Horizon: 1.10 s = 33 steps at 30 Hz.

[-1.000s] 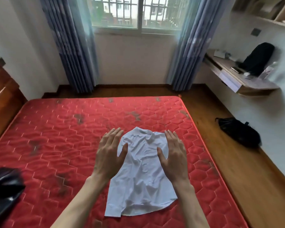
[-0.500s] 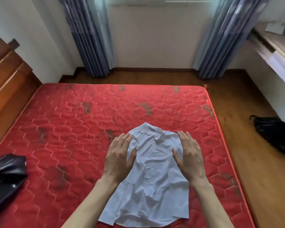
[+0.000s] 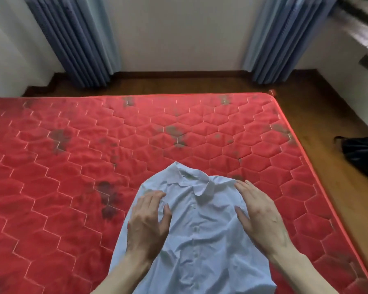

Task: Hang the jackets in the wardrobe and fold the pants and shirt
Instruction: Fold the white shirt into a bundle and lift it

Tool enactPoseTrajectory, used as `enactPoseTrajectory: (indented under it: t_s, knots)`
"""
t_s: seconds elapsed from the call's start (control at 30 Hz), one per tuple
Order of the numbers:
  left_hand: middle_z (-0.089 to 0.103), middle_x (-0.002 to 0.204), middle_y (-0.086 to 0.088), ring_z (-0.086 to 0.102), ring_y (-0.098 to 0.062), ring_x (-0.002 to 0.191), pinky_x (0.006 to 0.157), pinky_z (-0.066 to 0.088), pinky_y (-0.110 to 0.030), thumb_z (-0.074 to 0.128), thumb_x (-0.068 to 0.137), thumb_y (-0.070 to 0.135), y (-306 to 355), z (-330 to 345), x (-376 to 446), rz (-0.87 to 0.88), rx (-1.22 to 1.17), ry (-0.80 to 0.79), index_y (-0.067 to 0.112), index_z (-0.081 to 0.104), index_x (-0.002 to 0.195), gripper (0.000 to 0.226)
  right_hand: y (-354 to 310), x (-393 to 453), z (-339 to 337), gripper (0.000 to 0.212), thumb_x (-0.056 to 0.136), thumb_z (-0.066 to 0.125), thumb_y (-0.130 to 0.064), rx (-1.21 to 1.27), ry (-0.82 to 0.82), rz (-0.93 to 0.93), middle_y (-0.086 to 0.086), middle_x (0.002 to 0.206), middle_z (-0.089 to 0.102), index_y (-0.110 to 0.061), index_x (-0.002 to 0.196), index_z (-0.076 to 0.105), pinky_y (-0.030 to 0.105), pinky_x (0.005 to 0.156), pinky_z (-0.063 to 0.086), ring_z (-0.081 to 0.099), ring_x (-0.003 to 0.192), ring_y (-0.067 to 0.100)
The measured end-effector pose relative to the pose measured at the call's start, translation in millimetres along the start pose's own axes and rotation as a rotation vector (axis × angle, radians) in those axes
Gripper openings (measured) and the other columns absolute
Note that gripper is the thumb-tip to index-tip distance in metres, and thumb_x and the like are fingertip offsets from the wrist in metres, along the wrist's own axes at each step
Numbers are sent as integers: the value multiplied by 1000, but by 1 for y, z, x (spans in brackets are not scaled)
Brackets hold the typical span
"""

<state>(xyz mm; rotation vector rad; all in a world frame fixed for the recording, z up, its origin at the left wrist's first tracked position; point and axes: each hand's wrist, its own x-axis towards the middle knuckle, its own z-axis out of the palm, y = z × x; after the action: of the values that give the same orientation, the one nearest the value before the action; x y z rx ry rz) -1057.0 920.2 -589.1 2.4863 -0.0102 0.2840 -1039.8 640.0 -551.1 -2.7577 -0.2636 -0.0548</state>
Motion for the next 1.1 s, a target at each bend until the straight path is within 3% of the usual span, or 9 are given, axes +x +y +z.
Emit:
enactPoseTrajectory:
  t_s: [0.17,0.33,0.43,0.53,0.7,0.8,0.9,1.0,1.1]
  knots:
    - [72,110,-6,67,-30,105,88,57,-45,66,95,16,-55,95,21,26,118,-80,9,72,114,21,40,32,101,68,89,80,-15,37,-103,34,9,152,55,-7,151,51,45,118,41,49,145,28]
    - [74,108,-11,67,-35,102,88,54,-47,68,94,6,-93,158,45,32,93,-182,7,74,111,18,71,69,179,77,100,66,-19,-54,-217,-51,8,172,21,-11,164,24,37,129,17,13,161,25]
    - [73,115,-10,64,-36,108,91,49,-49,65,94,6,-108,183,64,59,98,-194,8,73,116,24,87,95,206,84,99,66,-19,-128,-243,-32,11,173,14,-8,165,14,36,130,10,8,162,28]
    - [62,136,-10,55,-36,123,99,40,-48,56,97,6,-123,200,84,32,192,-195,11,65,132,37,94,115,219,86,99,66,-24,-114,-293,36,9,171,24,-9,165,14,37,127,15,18,159,30]
    - [20,170,-13,24,-36,154,121,22,-51,44,106,17,-132,225,126,-219,249,-341,13,22,162,61,92,125,229,56,93,71,-37,-110,-221,81,9,128,65,-20,143,53,43,110,31,56,123,35]
    - [47,148,-17,45,-39,135,109,29,-51,57,99,30,-135,227,144,-266,320,-371,12,31,155,64,88,124,232,28,96,67,-35,-133,-152,70,12,105,68,-11,110,67,42,104,33,60,104,38]
    - [69,118,-14,61,-35,114,99,27,-44,58,96,31,-135,213,145,-191,254,-411,16,52,132,40,86,114,225,26,101,65,-30,16,-115,49,14,100,61,-4,99,62,41,74,38,60,90,38]
    - [69,94,-8,61,-34,94,84,28,-40,59,99,27,-131,182,122,-88,66,-317,16,59,106,14,86,91,203,25,104,61,-36,197,-47,66,-3,80,52,-12,97,56,45,64,42,51,76,30]
    - [57,83,-2,53,-27,80,70,28,-35,59,103,27,-119,136,99,-12,-81,-233,14,57,91,18,80,75,160,25,104,60,-38,321,14,156,-5,61,47,-22,86,50,45,61,38,42,64,27]
